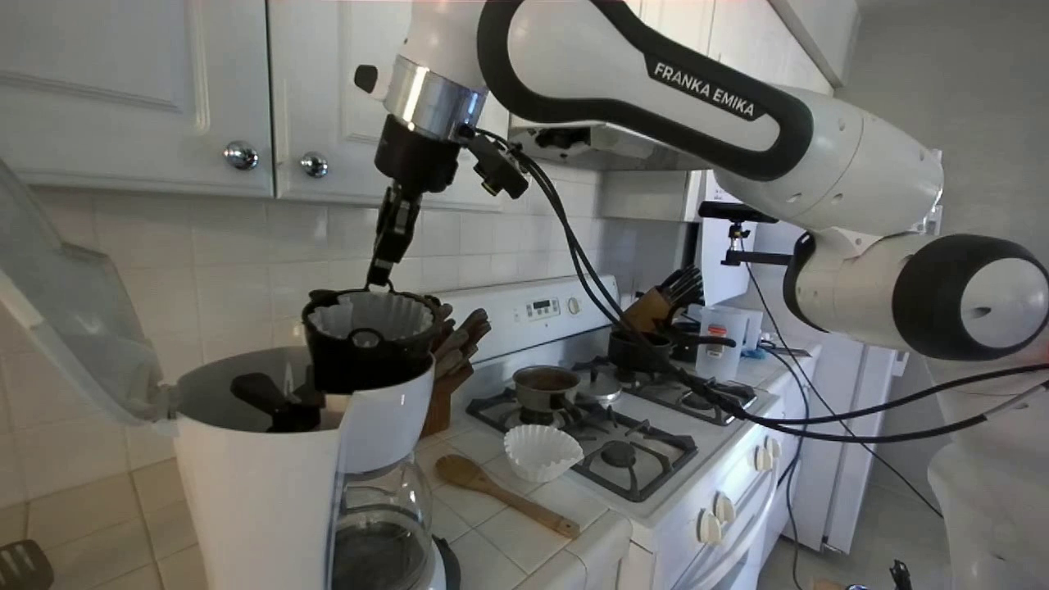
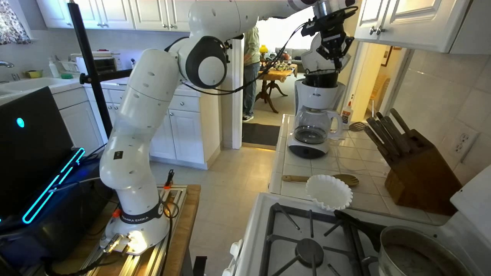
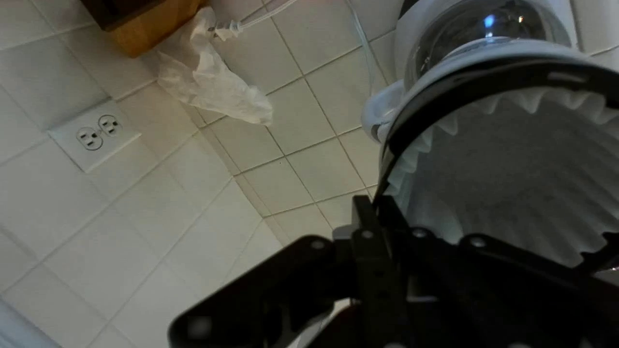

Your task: Remove the black object from the coffee machine, then put it on the counter

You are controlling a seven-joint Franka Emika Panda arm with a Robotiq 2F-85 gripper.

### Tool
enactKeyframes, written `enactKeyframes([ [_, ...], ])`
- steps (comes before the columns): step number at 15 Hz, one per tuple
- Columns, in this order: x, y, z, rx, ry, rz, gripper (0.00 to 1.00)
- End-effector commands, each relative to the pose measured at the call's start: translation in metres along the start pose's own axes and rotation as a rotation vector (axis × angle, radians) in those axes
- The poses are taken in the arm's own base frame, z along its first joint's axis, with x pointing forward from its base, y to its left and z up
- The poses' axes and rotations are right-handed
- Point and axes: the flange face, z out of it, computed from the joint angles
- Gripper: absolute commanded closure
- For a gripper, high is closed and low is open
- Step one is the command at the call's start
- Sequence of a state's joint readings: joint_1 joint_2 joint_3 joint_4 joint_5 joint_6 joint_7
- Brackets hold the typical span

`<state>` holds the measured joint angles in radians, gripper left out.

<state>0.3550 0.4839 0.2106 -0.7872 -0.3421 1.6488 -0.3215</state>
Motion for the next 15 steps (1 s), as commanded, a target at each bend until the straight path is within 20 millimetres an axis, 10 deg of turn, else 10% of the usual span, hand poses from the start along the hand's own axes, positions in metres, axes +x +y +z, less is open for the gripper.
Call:
enactKeyframes([
  [1, -0.004, 0.014, -0.012, 0.046, 0.020, 0.109, 0.98],
  [15, -0.019, 0.038, -0.059, 0.054, 0.092, 0.323, 0.98],
])
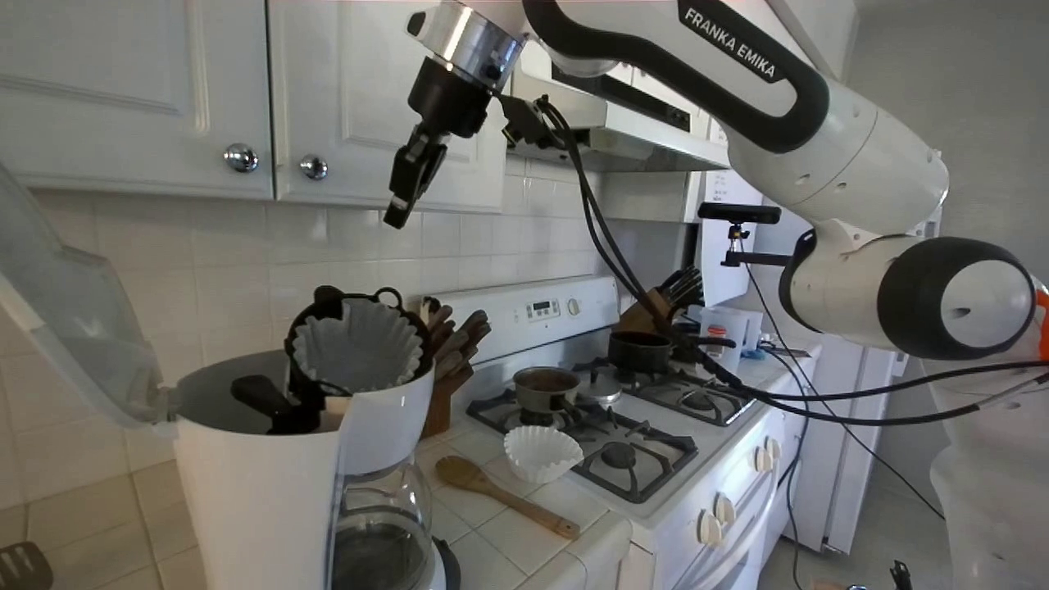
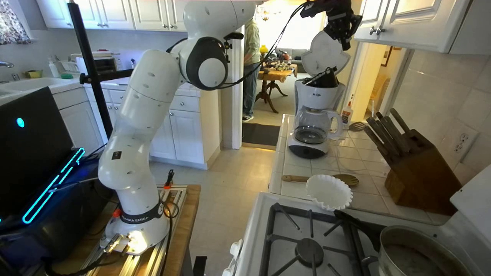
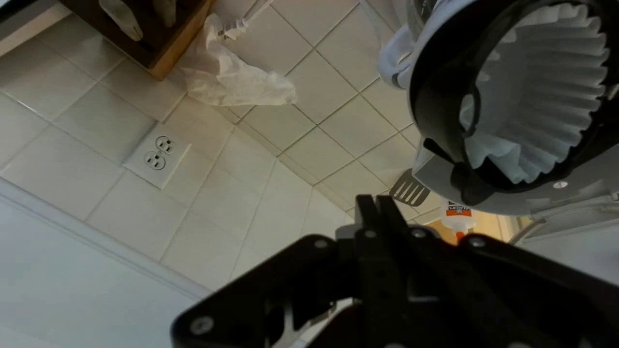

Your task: Remove the black object from the coffee machine, then put it on the counter

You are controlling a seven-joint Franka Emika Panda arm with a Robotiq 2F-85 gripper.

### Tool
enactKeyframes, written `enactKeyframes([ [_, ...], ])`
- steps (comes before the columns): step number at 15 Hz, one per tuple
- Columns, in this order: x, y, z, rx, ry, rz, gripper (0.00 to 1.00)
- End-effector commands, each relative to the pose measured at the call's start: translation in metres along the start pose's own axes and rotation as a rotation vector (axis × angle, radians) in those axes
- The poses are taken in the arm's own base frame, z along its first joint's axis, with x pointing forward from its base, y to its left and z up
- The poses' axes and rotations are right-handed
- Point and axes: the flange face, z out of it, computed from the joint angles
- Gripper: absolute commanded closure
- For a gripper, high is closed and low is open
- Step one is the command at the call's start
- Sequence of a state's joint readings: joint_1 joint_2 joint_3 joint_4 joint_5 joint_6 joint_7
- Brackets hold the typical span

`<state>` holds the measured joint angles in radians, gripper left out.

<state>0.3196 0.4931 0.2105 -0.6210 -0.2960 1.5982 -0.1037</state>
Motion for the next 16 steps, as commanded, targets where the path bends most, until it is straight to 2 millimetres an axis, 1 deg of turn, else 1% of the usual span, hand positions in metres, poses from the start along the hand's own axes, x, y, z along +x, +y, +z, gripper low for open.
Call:
enactKeyframes([
  [1, -0.002, -0.003, 0.001, 0.047, -0.019, 0.015, 0.98],
  [3, -0.004, -0.011, 0.003, 0.077, -0.041, -0.011, 0.98],
  [4, -0.005, -0.015, 0.004, 0.093, -0.055, -0.024, 0.88],
  [5, -0.006, -0.020, 0.004, 0.101, -0.065, -0.039, 0.68],
  [6, -0.006, -0.024, 0.003, 0.120, -0.066, -0.051, 0.63],
  [7, -0.006, -0.029, 0.002, 0.138, -0.066, -0.060, 0.63],
  [9, -0.007, -0.040, 0.001, 0.161, -0.070, -0.084, 0.52],
  [10, -0.007, -0.042, 0.001, 0.166, -0.075, -0.090, 0.44],
  [12, -0.007, -0.038, 0.004, 0.179, -0.071, -0.088, 0.31],
  [16, -0.007, -0.031, 0.031, 0.216, -0.093, -0.069, 0.03],
])
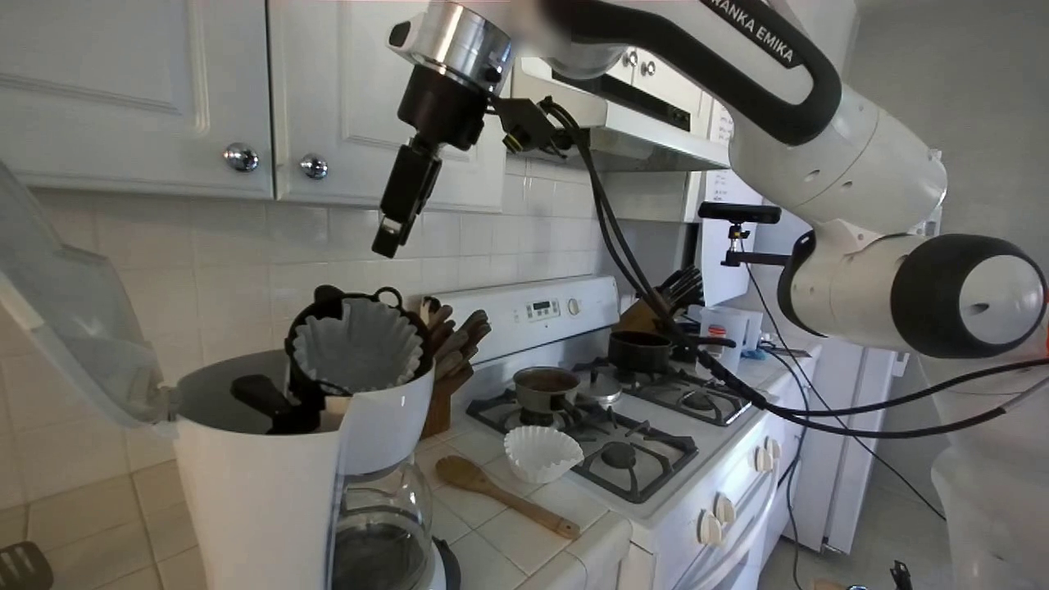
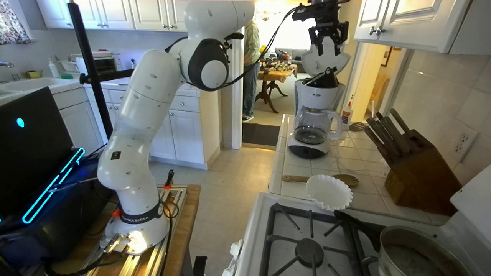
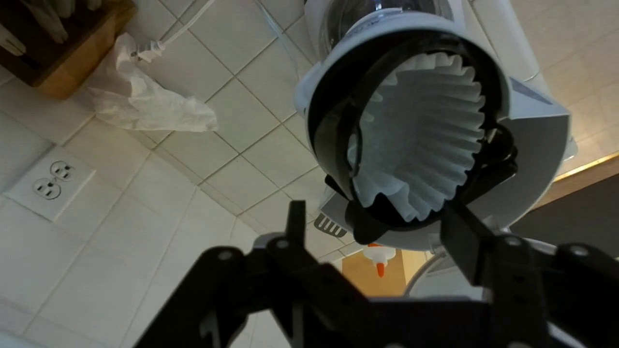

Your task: Remove the black object from the coffee machine, then put it on the counter

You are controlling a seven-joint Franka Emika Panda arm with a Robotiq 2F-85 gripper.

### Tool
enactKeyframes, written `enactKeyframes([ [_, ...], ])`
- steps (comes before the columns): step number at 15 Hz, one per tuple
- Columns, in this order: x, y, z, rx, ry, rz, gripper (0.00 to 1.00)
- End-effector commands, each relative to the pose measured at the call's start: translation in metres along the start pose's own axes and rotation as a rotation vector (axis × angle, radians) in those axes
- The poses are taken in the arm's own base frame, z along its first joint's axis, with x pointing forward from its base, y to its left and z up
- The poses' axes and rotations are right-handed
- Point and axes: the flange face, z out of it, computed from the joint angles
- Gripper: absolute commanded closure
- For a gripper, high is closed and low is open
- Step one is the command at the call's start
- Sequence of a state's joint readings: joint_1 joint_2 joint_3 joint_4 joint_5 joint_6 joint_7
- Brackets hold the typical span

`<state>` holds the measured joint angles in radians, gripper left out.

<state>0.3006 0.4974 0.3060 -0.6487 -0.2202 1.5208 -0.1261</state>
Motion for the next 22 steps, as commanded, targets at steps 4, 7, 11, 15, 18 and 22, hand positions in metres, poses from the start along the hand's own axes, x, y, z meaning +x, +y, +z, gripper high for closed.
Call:
enactKeyframes([
  [4, -0.001, 0.014, 0.051, 0.095, -0.049, 0.007, 0.00],
  [7, 0.000, 0.012, 0.072, 0.102, -0.058, 0.002, 0.08],
  [11, 0.000, 0.010, 0.082, 0.086, -0.056, 0.005, 0.40],
  [15, -0.002, 0.017, 0.075, 0.062, -0.035, 0.018, 0.70],
  [18, -0.003, 0.021, 0.069, 0.055, -0.030, 0.022, 0.91],
  [22, -0.006, 0.023, 0.067, 0.050, -0.032, 0.024, 1.00],
])
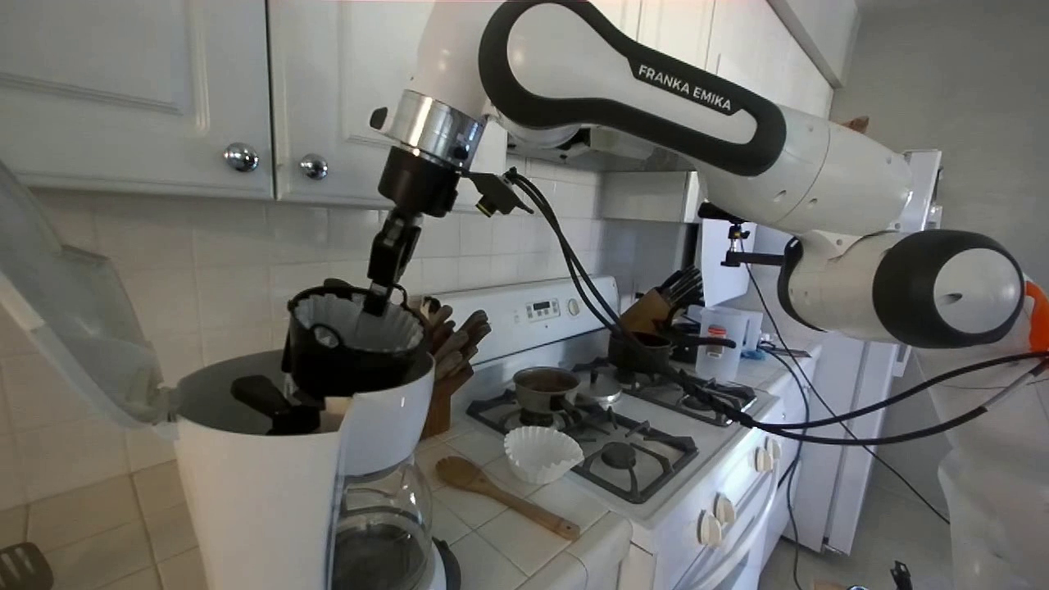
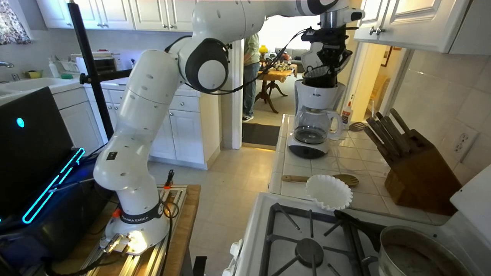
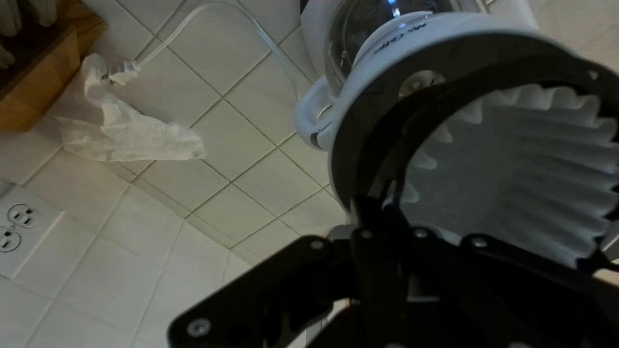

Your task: Remove the black object from the coffee machine, then put it on the counter

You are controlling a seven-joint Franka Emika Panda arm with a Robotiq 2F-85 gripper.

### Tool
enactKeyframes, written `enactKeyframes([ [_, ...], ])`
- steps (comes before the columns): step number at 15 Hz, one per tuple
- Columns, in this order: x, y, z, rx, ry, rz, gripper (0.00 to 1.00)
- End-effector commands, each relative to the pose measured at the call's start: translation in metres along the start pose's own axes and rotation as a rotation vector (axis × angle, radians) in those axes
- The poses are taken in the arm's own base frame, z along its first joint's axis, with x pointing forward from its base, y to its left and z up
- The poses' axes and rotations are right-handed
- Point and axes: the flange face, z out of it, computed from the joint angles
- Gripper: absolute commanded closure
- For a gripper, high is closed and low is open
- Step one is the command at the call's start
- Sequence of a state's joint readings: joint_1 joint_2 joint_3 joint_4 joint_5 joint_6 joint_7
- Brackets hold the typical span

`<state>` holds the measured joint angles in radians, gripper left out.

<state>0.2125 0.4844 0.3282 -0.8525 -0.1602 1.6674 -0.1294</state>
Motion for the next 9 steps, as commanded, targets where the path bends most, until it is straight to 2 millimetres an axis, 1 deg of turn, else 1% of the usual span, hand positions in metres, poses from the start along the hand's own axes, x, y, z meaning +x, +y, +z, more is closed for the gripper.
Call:
enactKeyframes([
  [1, -0.007, -0.001, -0.005, 0.001, 0.000, -0.002, 0.98],
  [3, -0.009, 0.001, -0.008, 0.001, -0.010, 0.010, 0.98],
  [4, -0.010, 0.002, -0.012, 0.003, -0.010, 0.016, 0.98],
  [9, -0.020, 0.014, -0.058, -0.045, 0.037, 0.056, 0.98],
])
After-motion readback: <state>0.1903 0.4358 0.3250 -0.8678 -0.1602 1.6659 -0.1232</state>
